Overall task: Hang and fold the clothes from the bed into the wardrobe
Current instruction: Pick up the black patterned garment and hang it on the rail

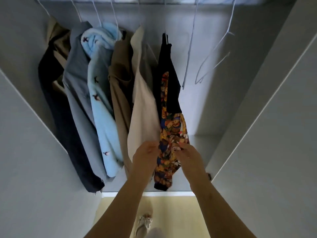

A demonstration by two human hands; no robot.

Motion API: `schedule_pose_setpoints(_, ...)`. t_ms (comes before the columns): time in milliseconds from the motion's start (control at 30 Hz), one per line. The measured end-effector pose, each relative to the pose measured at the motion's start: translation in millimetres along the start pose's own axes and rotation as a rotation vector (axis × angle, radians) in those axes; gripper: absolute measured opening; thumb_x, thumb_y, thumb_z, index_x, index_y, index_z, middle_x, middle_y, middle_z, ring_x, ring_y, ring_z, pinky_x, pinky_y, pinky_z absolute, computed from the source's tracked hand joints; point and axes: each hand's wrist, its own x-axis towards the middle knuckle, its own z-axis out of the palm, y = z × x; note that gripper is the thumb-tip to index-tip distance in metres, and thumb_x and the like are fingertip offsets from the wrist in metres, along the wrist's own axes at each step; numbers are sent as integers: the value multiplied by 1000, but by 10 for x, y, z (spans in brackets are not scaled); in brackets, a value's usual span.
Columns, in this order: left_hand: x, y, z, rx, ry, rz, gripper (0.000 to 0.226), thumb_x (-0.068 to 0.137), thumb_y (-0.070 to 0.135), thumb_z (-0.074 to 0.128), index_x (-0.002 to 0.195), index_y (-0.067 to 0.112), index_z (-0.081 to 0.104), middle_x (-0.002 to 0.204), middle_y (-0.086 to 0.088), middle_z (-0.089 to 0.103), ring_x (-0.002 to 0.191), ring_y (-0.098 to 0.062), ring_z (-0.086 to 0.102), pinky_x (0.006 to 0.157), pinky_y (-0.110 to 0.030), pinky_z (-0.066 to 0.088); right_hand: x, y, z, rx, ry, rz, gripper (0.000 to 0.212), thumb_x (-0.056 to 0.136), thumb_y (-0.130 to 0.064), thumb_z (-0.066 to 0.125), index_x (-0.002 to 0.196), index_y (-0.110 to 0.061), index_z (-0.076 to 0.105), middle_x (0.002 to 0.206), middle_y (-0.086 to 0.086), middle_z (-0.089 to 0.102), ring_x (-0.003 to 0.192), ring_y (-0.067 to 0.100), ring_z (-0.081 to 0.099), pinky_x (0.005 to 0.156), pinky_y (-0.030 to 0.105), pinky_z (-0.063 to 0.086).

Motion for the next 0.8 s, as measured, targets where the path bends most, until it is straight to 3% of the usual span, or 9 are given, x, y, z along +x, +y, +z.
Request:
schedule_pose_setpoints(100, -351, -140, 68, -5, -118, -121, 16, 90, 8, 53, 86, 20, 63, 85, -1, 60, 74, -11, 54, 67, -21, 44, -396, 312, -72, 184, -18, 115, 23, 92, -9, 55, 115, -3, 54, 93, 10, 57, 73, 14, 53, 60, 10, 43)
schedule_pose_setpoints(233, -774, -273, 136, 8, -285, -230, 21, 87, 2, 53, 74, 18, 60, 74, -1, 58, 63, -7, 55, 54, -16, 40, -850, 630, -225, 238, 33, 200, 9, 89, -17, 58, 98, -19, 59, 97, 2, 62, 84, 15, 57, 66, 21, 41)
schedule_pose_setpoints(367, -1034, -402, 223, 46, -418, -321, 19, 92, 6, 51, 77, 17, 56, 76, 0, 55, 67, -8, 52, 61, -19, 40, -1214, 889, -360, 249, 157, 278, 10, 89, -19, 55, 96, -19, 61, 97, 1, 63, 81, 17, 57, 62, 23, 39)
schedule_pose_setpoints(467, -1193, -478, 244, 112, -626, -378, 23, 94, 3, 45, 76, 16, 52, 78, -1, 50, 70, -11, 48, 63, -22, 36, -1541, 1091, -364, 289, 263, 309, 8, 88, -16, 54, 91, -20, 61, 87, 0, 63, 71, 14, 56, 60, 24, 39)
schedule_pose_setpoints(633, -1627, -790, 5, 280, -762, -239, 16, 88, 7, 56, 80, 20, 60, 80, 2, 60, 75, -12, 59, 64, -24, 40, -2223, 1350, -57, 440, 443, 443, 14, 89, -11, 52, 78, -17, 59, 76, 1, 60, 61, 15, 52, 55, 23, 37)
schedule_pose_setpoints(800, -2167, -1098, -315, 378, -950, -168, 17, 89, 10, 52, 82, 24, 62, 85, 4, 62, 74, -10, 59, 65, -23, 42, -3099, 1523, 283, 532, 597, 513, 14, 89, -11, 51, 77, -16, 58, 74, 1, 60, 59, 16, 52, 54, 23, 36)
